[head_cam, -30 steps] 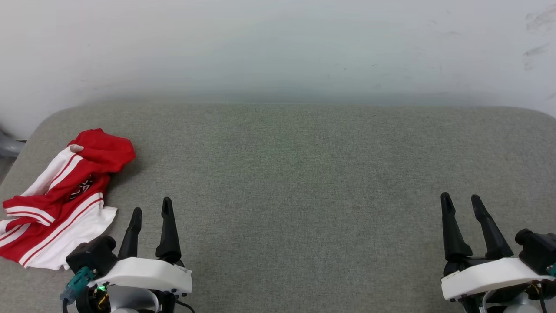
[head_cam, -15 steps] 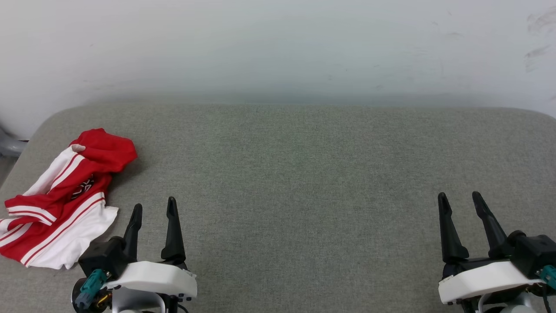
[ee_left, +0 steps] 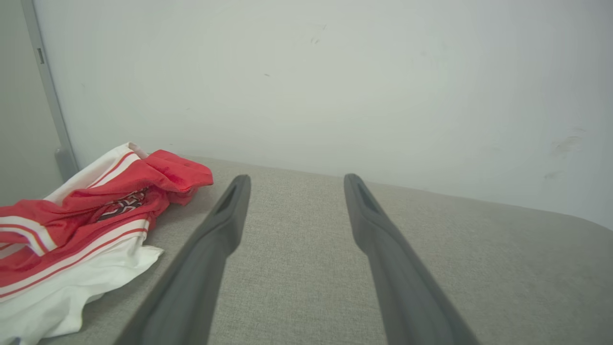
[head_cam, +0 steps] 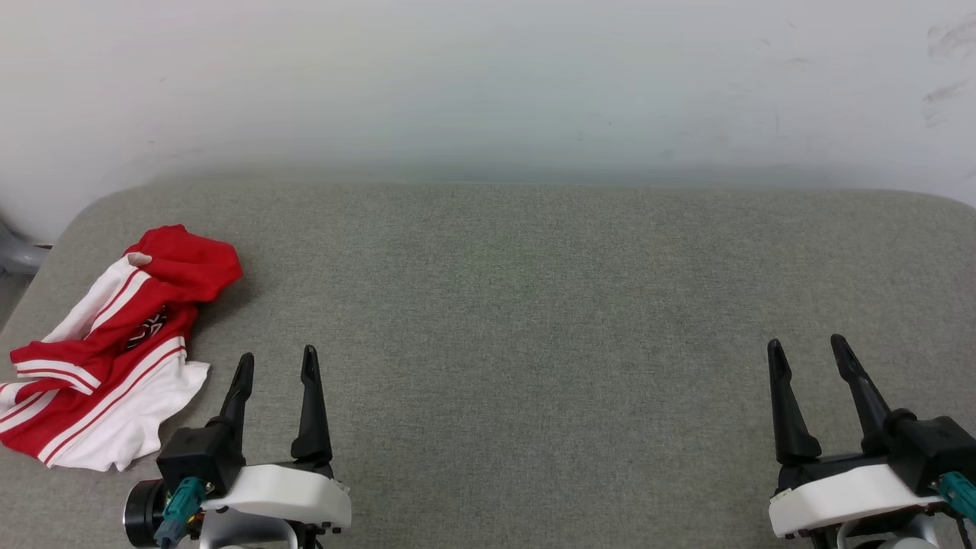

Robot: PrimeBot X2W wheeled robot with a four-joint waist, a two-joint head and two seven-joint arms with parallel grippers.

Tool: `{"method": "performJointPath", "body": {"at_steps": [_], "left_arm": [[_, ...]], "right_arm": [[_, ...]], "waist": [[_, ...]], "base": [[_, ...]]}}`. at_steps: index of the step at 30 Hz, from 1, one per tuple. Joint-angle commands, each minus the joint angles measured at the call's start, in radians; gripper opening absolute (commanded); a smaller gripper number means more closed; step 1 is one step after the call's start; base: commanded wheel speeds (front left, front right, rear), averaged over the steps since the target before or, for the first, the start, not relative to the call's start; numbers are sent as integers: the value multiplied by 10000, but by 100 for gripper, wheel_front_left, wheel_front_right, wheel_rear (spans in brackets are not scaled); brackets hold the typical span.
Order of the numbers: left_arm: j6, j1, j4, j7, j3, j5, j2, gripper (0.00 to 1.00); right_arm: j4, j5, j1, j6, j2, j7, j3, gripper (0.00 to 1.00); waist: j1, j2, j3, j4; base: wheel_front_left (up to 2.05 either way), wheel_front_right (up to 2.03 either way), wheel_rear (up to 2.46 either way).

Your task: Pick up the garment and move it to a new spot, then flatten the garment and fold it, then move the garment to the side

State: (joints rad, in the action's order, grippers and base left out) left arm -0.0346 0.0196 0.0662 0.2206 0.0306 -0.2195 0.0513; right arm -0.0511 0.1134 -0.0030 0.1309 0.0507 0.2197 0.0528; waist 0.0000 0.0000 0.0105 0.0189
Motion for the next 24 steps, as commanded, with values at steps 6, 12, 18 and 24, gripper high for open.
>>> {"method": "performJointPath", "body": {"at_steps": [6, 12, 18, 24], "left_arm": [[100, -114, -86, 180, 30, 577, -4, 100], [153, -112, -79, 297, 28, 984, -9, 100], [123, -142, -77, 409, 64, 1318, -11, 100], [101, -160, -67, 466, 93, 1460, -11, 100]], "right_arm": [[135, -448, 45, -3, -7, 204, -10, 100], [195, -732, 87, -3, -9, 298, -17, 100], [195, -785, 143, -4, -10, 402, 11, 100], [77, -458, 162, -5, -11, 465, 42, 100]], "waist": [[0, 0, 3, -4], [0, 0, 22, 4], [0, 0, 34, 13], [0, 0, 47, 8]], "base": [[0, 0, 0], [0, 0, 0], [0, 0, 0], [0, 0, 0]]}}
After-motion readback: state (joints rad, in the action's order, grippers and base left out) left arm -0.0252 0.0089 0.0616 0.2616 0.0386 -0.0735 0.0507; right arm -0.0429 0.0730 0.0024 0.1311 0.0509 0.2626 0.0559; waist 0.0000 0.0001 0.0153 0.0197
